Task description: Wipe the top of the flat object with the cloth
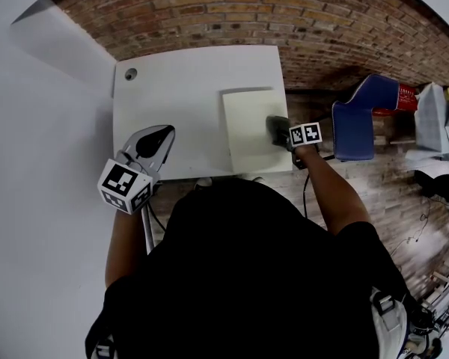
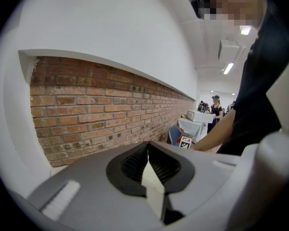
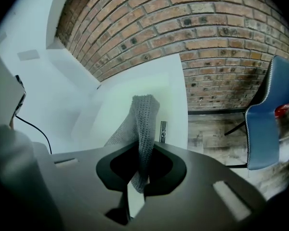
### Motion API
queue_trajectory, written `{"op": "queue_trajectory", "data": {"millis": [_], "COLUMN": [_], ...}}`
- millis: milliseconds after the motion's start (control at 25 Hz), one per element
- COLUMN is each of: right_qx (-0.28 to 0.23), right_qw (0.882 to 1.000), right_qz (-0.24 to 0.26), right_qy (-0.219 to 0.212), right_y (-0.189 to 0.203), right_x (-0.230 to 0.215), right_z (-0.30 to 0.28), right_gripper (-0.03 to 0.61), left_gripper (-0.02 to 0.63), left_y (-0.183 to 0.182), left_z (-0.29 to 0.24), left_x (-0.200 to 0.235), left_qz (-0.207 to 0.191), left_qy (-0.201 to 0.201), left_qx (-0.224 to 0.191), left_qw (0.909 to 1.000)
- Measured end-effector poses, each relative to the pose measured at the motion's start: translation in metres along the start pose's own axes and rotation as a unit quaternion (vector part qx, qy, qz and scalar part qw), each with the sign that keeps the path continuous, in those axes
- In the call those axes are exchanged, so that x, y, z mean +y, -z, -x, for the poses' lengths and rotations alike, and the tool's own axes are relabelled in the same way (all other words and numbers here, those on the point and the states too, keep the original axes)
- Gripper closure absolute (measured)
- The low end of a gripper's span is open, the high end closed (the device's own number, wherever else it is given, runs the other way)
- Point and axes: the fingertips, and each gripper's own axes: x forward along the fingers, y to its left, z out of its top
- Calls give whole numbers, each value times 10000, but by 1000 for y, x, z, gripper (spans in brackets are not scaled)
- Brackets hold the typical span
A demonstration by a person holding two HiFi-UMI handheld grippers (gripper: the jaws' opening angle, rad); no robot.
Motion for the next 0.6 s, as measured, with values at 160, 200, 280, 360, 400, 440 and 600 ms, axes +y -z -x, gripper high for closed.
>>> {"op": "queue_trajectory", "data": {"millis": [160, 200, 280, 360, 400, 440, 600], "right_qx": [-23, -28, -36, -36, -33, -31, -21], "right_qw": [9999, 9999, 9999, 9998, 9998, 9998, 9997], "right_qz": [-93, -113, -134, -147, -153, -161, -211], "right_qy": [53, 69, 97, 124, 136, 144, 153], "right_y": [1, 1, 1, 1, 2, 2, 4], "right_x": [-8, -10, -14, -18, -19, -19, -21], "right_z": [4, 5, 7, 9, 9, 9, 10], "right_gripper": [568, 568, 568, 568, 568, 568, 568], "left_gripper": [612, 612, 612, 612, 612, 612, 612], "left_y": [3, 3, 4, 4, 4, 4, 4], "left_z": [-2, -2, -3, -4, -5, -5, -6], "left_x": [1, 1, 1, 1, 2, 2, 2], "left_qz": [22, 25, 31, 34, 34, 32, 34], "left_qy": [2, 8, 20, 28, 31, 35, 60], "left_qx": [25, 26, 29, 29, 32, 38, 52], "left_qw": [10000, 10000, 10000, 10000, 10000, 10000, 10000]}}
